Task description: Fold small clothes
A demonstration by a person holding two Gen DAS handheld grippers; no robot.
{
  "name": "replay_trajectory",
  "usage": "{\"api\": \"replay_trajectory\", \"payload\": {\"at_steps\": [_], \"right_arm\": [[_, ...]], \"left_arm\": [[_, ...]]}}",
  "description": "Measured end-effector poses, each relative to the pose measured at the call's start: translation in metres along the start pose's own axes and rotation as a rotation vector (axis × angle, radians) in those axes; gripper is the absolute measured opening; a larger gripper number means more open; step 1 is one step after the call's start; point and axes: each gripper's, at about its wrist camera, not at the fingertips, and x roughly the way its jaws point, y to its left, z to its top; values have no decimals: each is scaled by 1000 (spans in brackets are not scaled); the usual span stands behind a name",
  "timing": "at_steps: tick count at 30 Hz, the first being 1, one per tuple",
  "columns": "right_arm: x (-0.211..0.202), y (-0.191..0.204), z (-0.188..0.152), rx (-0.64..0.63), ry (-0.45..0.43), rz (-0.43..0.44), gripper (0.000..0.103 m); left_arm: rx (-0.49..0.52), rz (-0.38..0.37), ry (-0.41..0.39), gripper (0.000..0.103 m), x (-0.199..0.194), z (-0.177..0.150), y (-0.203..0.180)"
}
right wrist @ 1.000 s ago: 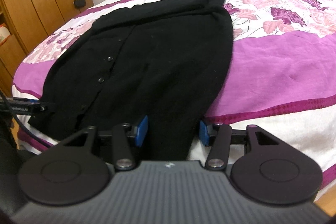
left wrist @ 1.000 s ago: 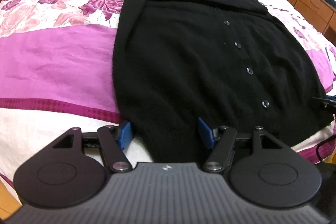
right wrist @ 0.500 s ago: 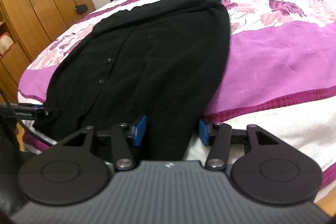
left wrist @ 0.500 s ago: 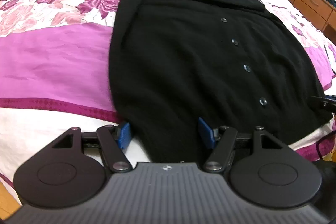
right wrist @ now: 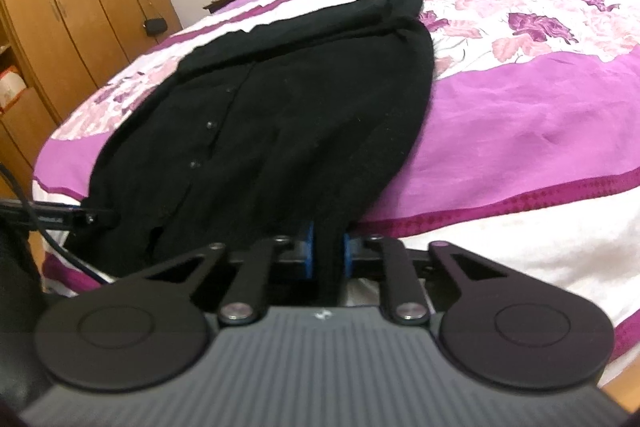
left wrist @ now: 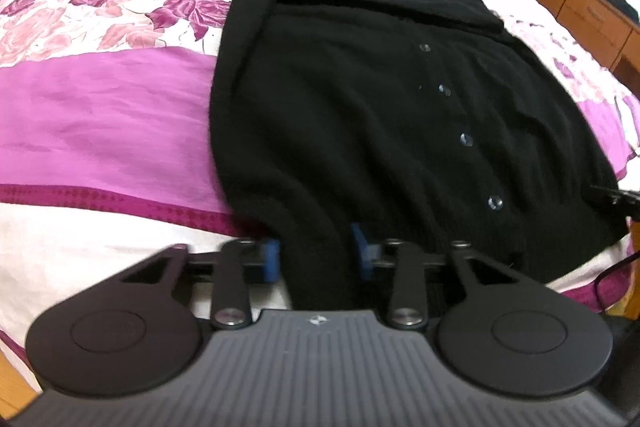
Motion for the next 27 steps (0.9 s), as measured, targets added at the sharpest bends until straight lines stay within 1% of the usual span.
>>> {"api": "replay_trajectory", "payload": {"at_steps": [1,4,7,11,17,21,24,27], "right_arm": [[-1,0,2,4,-9,9,12],[-8,3,9,11,-49,47,11],[-14,8,15,3,-97,69,11],[-20,11,22,-6,-156,102,11],[-25,13,37,-6,-232,109,10],[-27,12,52,4,-291,126,10],[-28,11,66,-8,-328,136,10],[-28,12,82,-12,-366,135,10]], "left_arm": [[-24,-19,1,16,-1,1,3],[-82,-52,-3,9,-5,4,10],[-125,-89,-23,8,-12,6,15],[-164,-109,-58,8,-23,11,18],[-199,-164,-137,7,-44,26,17],[-189,-165,-212,7,-60,44,13],[-195,-143,-239,7,-62,61,13],[-213,-147,-277,7,-67,80,14]]}}
